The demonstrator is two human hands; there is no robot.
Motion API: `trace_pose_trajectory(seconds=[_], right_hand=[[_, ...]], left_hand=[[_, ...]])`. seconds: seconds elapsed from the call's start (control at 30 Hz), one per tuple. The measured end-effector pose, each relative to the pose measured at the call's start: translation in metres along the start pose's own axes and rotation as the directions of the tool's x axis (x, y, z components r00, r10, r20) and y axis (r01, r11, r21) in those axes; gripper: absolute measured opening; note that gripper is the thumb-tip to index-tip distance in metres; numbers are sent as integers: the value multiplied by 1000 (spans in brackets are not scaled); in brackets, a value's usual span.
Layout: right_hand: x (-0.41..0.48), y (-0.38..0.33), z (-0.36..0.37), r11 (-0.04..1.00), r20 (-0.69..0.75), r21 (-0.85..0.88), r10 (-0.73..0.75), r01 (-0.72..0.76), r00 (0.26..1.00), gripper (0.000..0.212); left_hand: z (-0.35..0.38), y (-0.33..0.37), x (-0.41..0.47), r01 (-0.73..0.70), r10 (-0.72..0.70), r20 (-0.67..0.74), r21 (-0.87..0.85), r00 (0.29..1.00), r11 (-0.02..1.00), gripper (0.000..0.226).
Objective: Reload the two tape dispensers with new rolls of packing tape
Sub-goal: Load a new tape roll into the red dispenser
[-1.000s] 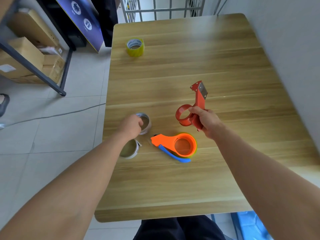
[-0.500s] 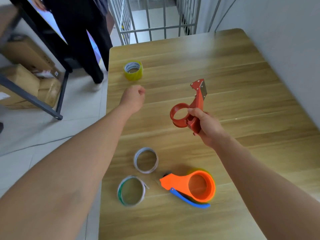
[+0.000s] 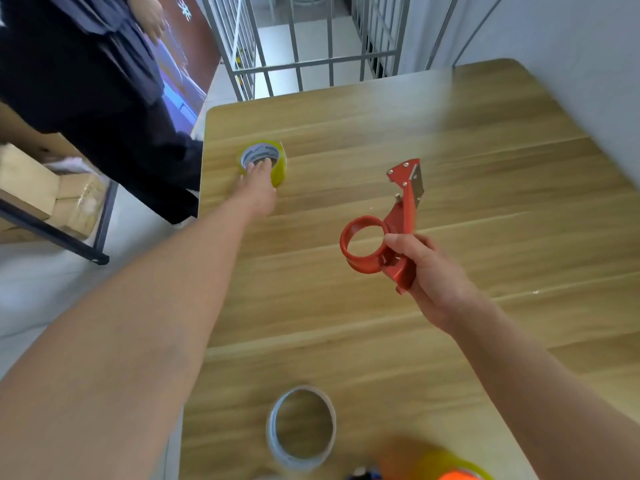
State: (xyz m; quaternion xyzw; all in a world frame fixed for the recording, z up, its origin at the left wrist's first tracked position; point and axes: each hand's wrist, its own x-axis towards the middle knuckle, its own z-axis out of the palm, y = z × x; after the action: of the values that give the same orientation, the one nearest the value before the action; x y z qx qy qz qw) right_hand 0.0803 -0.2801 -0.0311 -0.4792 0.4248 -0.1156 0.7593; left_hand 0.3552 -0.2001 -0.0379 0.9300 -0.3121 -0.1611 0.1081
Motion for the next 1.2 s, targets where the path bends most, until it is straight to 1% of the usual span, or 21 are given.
trace_pose_trajectory(seconds=[0.07, 0.17, 0.27, 0.37, 0.4, 0.47, 0.53, 0.63, 0.7, 0.8, 0.87, 0.9, 1.0, 1.07, 1.13, 1.2], right_hand=[[3, 4, -2, 1000, -20, -11, 5, -5, 1000, 49], [6, 5, -6, 1000, -35, -13, 18, -18, 999, 51], [2, -1, -7, 1000, -38, -16, 22, -23, 999, 51], [-3, -13, -15, 1000, -26, -28, 6, -6, 1000, 52], [-6, -18, -18, 1000, -19, -27, 1, -1, 1000, 53], [-12, -28, -26, 999, -2, -28, -18, 18, 1000, 57], [-21, -37, -36, 998, 14, -39, -40, 41, 999, 60], [-35, -48, -51, 995, 40, -55, -83, 85, 996, 65], [-45, -54, -59, 989, 47, -67, -127, 130, 991, 67], [-61, -64, -69, 976, 82, -87, -191, 198, 978, 68], [-72, -71, -75, 969, 115, -86, -221, 231, 969, 69], [-78, -74, -78, 966, 131, -82, -235, 247, 963, 68], [-99, -84, -86, 951, 181, -78, -281, 299, 942, 64], [-114, -91, -91, 942, 216, -84, -302, 326, 929, 66], [-128, -96, -96, 934, 245, -92, -315, 345, 917, 66], [-141, -101, -100, 927, 259, -95, -330, 364, 908, 64]], left_hand=[[5, -3, 7, 44, -44, -15, -23, 999, 999, 56], [8, -3, 12, 28, -29, -103, -9, 994, 1000, 47], [10, 1, 8, 41, -37, -96, 43, 995, 998, 41], [18, 13, -6, 138, -139, -106, -17, 985, 990, 28], [19, 19, -13, 141, -142, -96, -23, 985, 990, 26], [20, 33, -30, 88, -90, -78, -32, 993, 996, 21], [17, 51, -48, 27, -45, -99, -169, 994, 985, 15], [7, 85, -87, -40, -48, -184, -447, 982, 894, 6], [-3, 107, -117, -70, -94, -232, -611, 968, 789, 11], [-20, 134, -163, -86, -150, -233, -764, 961, 639, 11], [-27, 150, -191, -72, -171, -201, -824, 965, 562, 12], [-29, 158, -203, -60, -179, -184, -839, 966, 541, 12], [-34, 180, -235, -14, -211, -140, -863, 968, 505, 12], [-36, 193, -252, 15, -239, -111, -883, 965, 470, 20], [-38, 205, -267, 35, -272, -95, -899, 958, 436, 23], [-40, 218, -281, 39, -293, -82, -923, 952, 383, 15]])
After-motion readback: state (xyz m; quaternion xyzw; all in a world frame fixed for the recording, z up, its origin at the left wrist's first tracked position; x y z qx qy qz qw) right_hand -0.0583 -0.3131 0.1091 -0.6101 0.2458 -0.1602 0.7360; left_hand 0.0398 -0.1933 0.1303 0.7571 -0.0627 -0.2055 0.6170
